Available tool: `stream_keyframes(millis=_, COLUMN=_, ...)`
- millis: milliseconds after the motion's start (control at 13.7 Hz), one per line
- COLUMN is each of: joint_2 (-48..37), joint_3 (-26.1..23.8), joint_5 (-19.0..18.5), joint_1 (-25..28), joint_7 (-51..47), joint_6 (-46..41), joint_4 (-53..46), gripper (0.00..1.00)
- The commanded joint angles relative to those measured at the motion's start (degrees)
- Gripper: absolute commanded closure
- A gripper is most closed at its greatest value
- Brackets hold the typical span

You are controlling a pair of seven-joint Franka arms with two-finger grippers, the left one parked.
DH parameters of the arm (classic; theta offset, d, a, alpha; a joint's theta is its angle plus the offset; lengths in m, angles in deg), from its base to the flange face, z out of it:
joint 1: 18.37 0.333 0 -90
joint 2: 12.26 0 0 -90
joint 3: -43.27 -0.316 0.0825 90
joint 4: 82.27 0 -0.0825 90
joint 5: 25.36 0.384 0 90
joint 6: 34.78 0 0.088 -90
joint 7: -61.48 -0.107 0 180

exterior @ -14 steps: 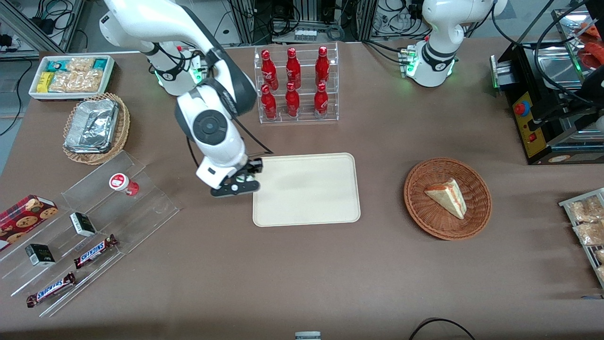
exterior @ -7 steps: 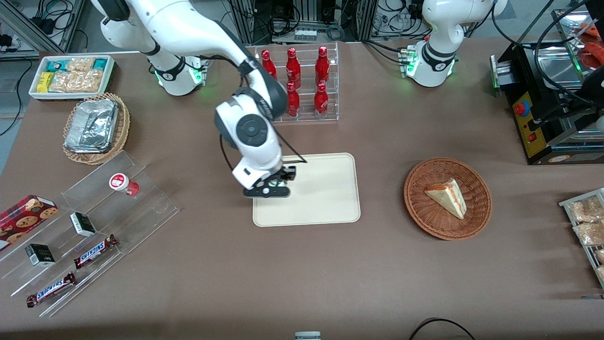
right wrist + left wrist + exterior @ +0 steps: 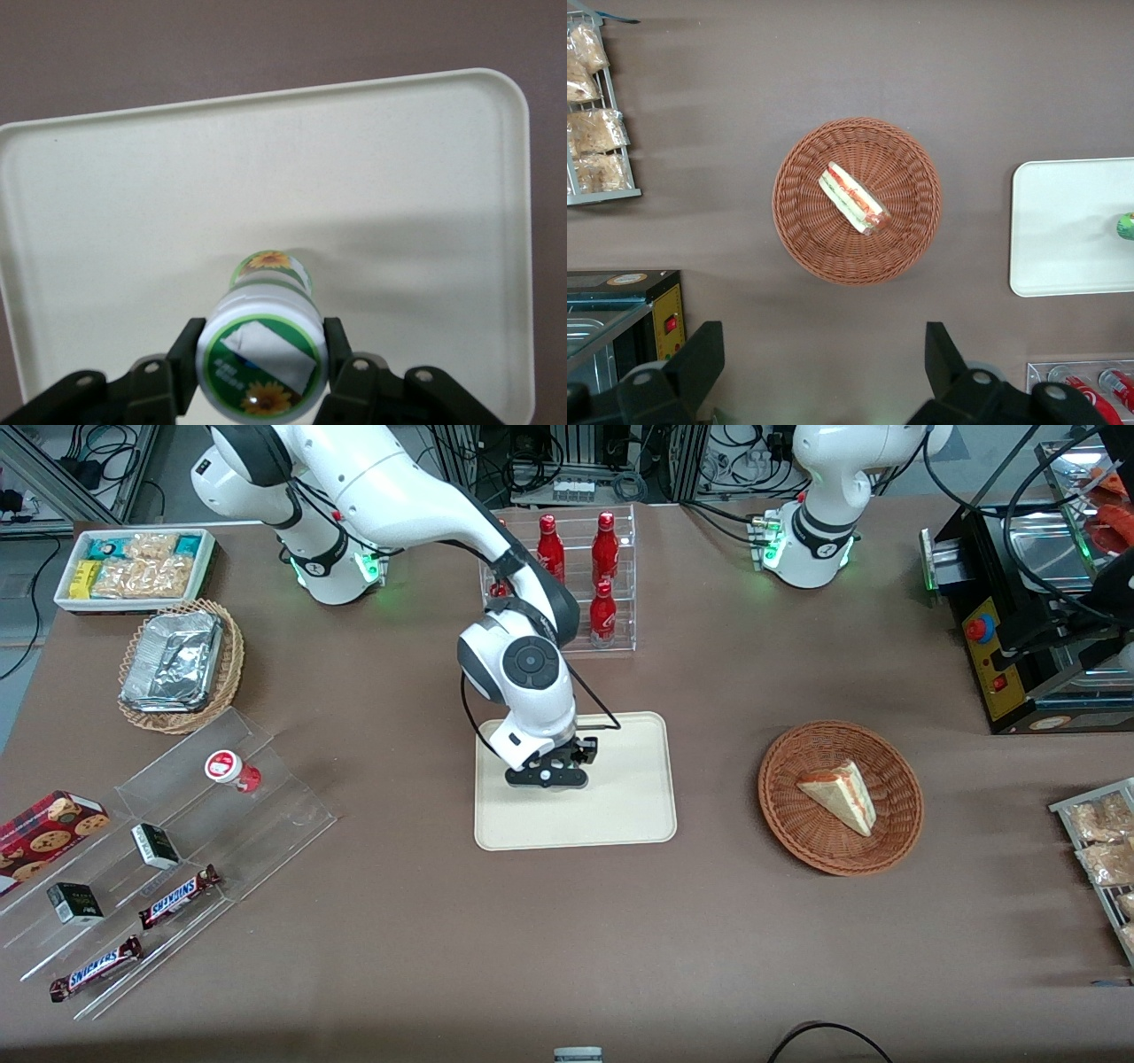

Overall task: Place green gum on tray
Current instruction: 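Carry the gum container over the cream tray and lower it, then set the gum container upright on the tray and open the right gripper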

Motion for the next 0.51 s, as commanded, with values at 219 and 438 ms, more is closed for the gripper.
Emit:
stream_keyframes(millis=219, joint_2=4.25, joint_3=0.79, joint_5=0.72, joint_1=1.15, joint_7=-0.33, joint_6=2.36, joint_4=-2.44, gripper=1.00)
stream_keyframes(millis=438, joint_2=4.69, joint_3=0.87, joint_5=0.46, joint_1=1.15, joint_7=-0.15, joint_6=2.71, joint_4=-2.44, gripper=0.27)
